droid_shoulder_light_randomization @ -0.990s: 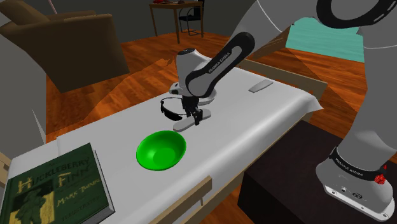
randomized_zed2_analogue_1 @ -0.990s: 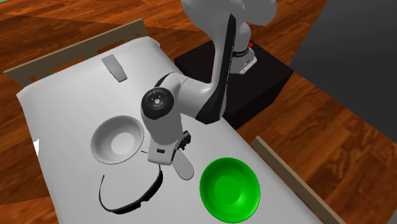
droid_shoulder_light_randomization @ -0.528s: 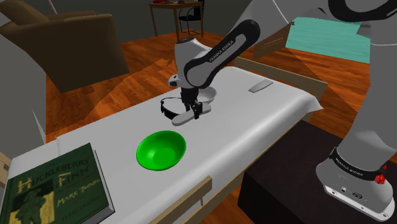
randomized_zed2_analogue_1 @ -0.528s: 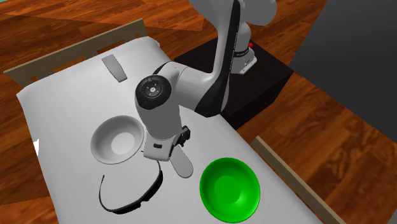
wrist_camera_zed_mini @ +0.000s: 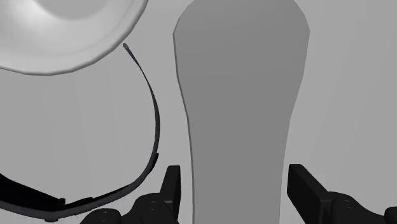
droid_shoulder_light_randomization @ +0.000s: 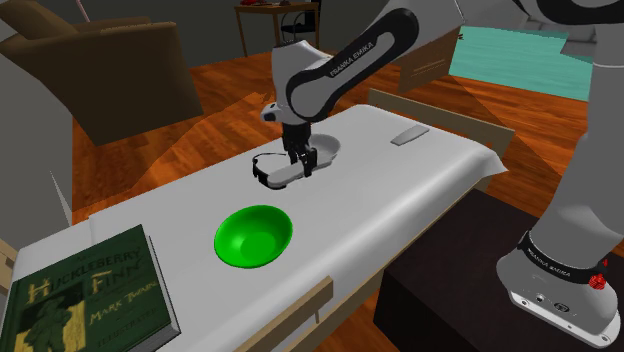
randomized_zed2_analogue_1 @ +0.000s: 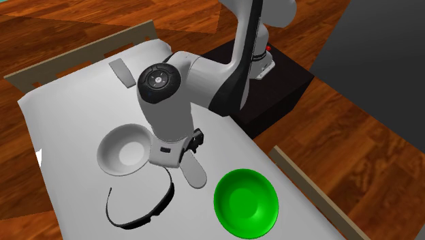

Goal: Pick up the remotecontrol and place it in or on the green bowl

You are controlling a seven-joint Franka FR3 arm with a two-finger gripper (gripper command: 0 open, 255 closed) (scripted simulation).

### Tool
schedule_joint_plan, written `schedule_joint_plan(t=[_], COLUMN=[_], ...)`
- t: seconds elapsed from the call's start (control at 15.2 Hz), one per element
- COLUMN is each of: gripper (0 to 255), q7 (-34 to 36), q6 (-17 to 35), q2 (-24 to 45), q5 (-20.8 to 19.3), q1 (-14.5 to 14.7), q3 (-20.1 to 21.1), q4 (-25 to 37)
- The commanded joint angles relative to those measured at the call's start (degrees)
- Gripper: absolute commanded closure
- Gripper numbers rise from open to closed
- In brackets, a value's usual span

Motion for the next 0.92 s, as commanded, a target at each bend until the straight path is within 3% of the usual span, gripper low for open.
schedule_joint_plan(t=[0.0, 0.26, 0.86], gripper=[255, 255, 255], q7=[-0.3, -0.5, 11.0], q6=[-1.3, -3.6, -6.0], q2=[-0.9, -2.1, 1.5], q5=[0.2, 0.5, -1.4], q1=[-0.2, -0.2, 7.7], q3=[0.0, 0.1, 3.3], q4=[0.4, 1.5, 7.1])
